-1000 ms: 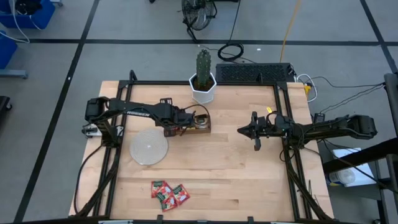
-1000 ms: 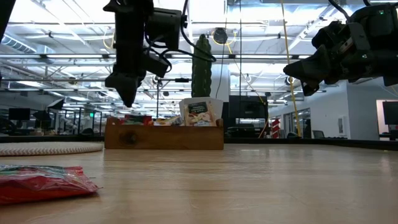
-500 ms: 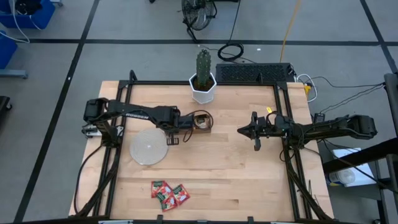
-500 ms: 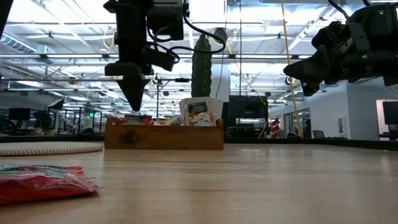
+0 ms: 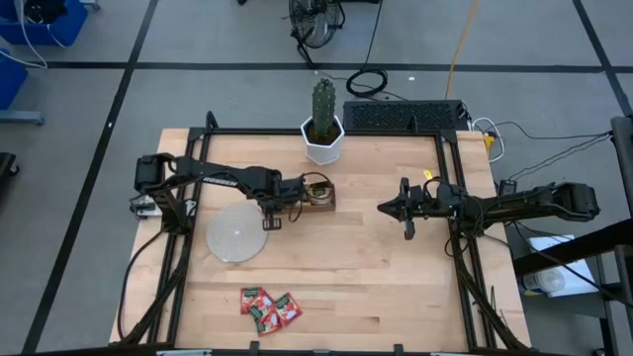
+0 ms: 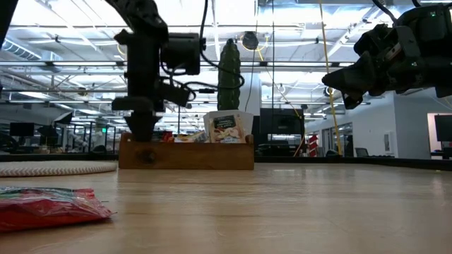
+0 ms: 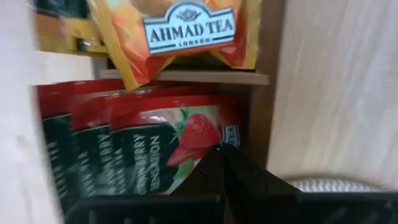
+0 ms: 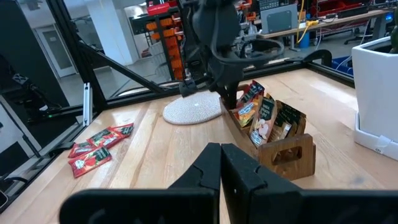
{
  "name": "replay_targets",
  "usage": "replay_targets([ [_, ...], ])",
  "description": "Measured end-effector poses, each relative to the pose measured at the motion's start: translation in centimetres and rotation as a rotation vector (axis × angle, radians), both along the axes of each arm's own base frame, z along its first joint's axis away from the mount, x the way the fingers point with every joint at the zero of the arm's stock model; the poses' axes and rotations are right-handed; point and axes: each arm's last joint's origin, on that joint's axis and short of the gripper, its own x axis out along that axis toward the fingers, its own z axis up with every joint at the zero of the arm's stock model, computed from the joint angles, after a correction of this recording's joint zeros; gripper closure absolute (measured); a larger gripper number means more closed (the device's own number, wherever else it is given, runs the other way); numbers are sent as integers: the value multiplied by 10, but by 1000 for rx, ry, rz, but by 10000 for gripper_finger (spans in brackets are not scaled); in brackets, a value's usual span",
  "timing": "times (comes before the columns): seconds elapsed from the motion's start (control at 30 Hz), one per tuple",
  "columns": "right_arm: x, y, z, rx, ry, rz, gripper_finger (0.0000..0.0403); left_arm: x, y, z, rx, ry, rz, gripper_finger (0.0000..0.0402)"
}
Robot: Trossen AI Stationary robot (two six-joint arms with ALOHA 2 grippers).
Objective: Pick & Place Tea
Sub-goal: Put the red tea bag into the left section of the wooden organizer
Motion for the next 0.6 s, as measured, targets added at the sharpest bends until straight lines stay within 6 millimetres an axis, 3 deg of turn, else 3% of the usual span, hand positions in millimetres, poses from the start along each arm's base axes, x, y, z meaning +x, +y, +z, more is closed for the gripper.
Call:
replay_targets([
  [0.4,0,0,0,0,0,0,403,-15,11,-29,-69,-48,66,400],
  [0.6,0,0,0,0,0,0,403,-15,10,-31,100,-34,113,400],
])
